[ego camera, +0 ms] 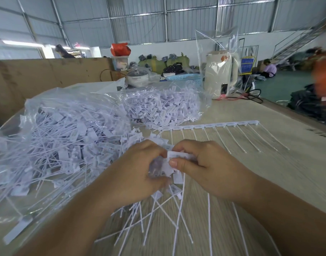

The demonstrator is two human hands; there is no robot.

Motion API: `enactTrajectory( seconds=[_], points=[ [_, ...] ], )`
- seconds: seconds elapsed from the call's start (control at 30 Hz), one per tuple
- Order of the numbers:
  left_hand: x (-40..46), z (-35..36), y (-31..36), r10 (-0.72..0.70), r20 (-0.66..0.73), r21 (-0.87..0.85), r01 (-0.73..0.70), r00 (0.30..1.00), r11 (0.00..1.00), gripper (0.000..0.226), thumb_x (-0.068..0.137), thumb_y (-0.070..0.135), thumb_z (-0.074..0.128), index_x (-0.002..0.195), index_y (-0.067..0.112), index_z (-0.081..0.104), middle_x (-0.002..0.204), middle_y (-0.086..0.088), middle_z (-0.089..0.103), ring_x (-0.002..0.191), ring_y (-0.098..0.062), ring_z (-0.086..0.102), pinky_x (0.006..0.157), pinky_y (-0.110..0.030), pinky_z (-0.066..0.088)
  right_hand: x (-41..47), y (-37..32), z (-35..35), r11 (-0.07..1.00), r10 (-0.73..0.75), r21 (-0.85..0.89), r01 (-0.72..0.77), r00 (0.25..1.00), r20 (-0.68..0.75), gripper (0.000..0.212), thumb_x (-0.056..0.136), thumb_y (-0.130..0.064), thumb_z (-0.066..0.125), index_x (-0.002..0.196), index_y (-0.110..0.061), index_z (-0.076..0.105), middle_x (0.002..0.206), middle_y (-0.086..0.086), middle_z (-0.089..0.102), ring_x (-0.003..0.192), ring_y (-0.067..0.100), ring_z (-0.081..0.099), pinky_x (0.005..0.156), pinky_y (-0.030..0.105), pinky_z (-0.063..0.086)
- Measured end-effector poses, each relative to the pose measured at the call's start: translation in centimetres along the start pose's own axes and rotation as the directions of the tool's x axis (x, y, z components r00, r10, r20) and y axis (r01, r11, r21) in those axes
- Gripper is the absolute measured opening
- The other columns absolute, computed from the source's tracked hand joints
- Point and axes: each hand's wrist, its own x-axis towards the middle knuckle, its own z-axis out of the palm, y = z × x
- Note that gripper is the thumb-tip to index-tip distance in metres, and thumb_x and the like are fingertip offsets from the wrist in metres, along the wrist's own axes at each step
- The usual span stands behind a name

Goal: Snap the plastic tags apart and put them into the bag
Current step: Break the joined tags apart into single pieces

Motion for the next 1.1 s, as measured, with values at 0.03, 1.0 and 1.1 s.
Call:
enactTrajectory(
  seconds=[0.03, 1.0, 1.1],
  points=[
    [0.0, -0.1, 0.0, 0.027, 0.047, 0.000, -0.027, 0.999, 1.000, 0.037, 0.077, 0.047, 0.075, 0.108, 0.043, 0.056, 0.106, 0.021, 0.049, 0.101, 0.002, 0.049, 0.083, -0.018, 0.041, 0.0, 0.1, 0.0, 1.000, 0.005, 0.003, -0.005, 1.000, -0.004, 0.021, 0.090, -0.044, 0.059, 0.098, -0.025, 0.062, 0.060, -0.004, 0.055, 0.053, 0.008, 0.049, 0.054, 0.033, 0.043],
    [-0.4, -1.4, 2.0, -0.218, 0.072, -0.554, 0.220, 0.973, 0.803, 0.019, 0.092, 0.017, 0.058, 0.081, 0.027, 0.070, 0.059, -0.002, 0.067, 0.054, -0.011, 0.055, 0.055, -0.024, 0.045, -0.2, -0.6, -1.3, 0.995, -0.058, -0.063, 0.071, 0.980, 0.191, 0.018, 0.091, -0.032, 0.063, 0.081, -0.018, 0.062, 0.058, -0.009, 0.048, 0.055, 0.006, 0.047, 0.054, 0.024, 0.035],
    [-0.4, -1.3, 2.1, -0.209, 0.106, -0.522, 0.234, 0.972, 0.820, 0.023, 0.091, 0.046, 0.057, 0.082, 0.030, 0.069, 0.061, -0.001, 0.068, 0.053, -0.014, 0.051, 0.058, -0.029, 0.041, -0.2, -0.7, -1.4, 0.994, -0.092, -0.035, 0.100, 0.979, 0.181, 0.013, 0.091, -0.031, 0.063, 0.088, -0.018, 0.066, 0.065, -0.004, 0.055, 0.059, 0.009, 0.051, 0.059, 0.030, 0.041]
  ],
)
